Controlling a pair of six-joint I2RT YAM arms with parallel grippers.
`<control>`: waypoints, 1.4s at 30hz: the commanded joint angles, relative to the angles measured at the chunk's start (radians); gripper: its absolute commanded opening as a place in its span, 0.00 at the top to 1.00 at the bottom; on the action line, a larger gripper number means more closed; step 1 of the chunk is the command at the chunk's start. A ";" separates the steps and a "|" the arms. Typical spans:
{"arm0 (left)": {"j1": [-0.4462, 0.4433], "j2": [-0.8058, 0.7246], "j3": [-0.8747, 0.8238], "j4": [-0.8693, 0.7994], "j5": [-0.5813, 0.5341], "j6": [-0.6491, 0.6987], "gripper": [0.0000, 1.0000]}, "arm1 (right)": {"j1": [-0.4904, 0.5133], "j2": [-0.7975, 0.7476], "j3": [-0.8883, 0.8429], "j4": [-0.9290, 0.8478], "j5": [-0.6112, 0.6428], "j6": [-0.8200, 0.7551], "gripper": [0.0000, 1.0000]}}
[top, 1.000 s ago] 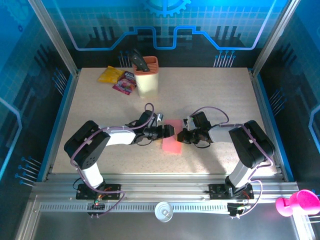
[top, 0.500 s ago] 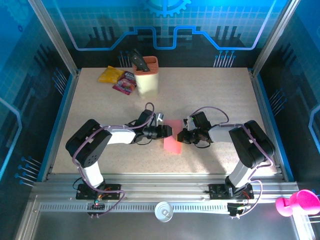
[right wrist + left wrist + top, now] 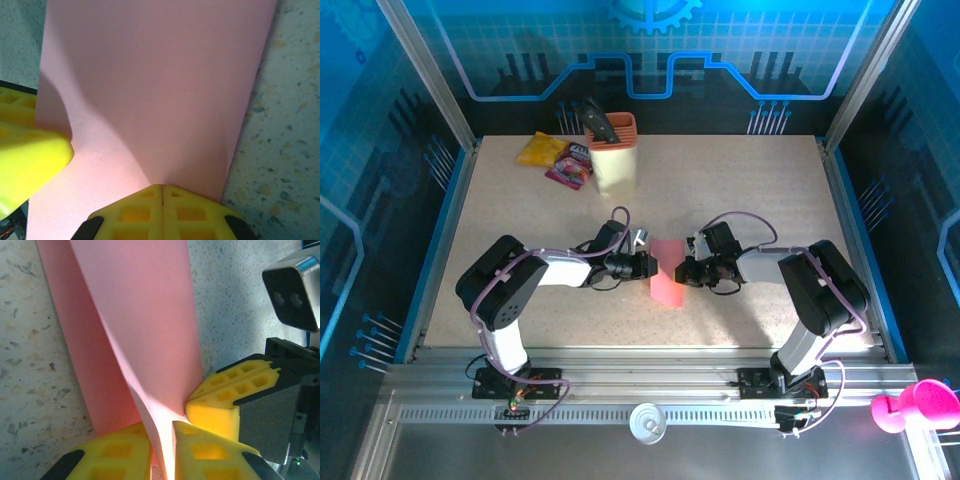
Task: Fold a paper plane with a square sheet of paper (pick it up from the middle)
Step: Third fold the triangle at the center of the table.
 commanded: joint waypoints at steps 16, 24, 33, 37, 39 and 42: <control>0.004 -0.056 -0.037 -0.103 -0.011 -0.213 1.00 | 0.163 -0.253 0.108 -0.360 0.233 -0.124 0.60; 0.004 -0.086 -0.024 -0.236 -0.021 -0.358 1.00 | 0.404 -0.286 0.131 -0.461 0.474 -0.131 0.41; 0.004 -0.083 0.041 -0.356 -0.027 -0.367 1.00 | 0.559 -0.202 0.211 -0.484 0.575 -0.118 0.34; 0.004 -0.087 0.042 -0.360 -0.027 -0.373 1.00 | 0.578 -0.147 0.240 -0.473 0.568 -0.114 0.33; 0.004 -0.089 0.042 -0.366 -0.027 -0.373 1.00 | 0.580 -0.123 0.250 -0.464 0.572 -0.112 0.33; 0.004 -0.088 0.042 -0.366 -0.030 -0.373 1.00 | 0.580 -0.094 0.269 -0.448 0.565 -0.116 0.33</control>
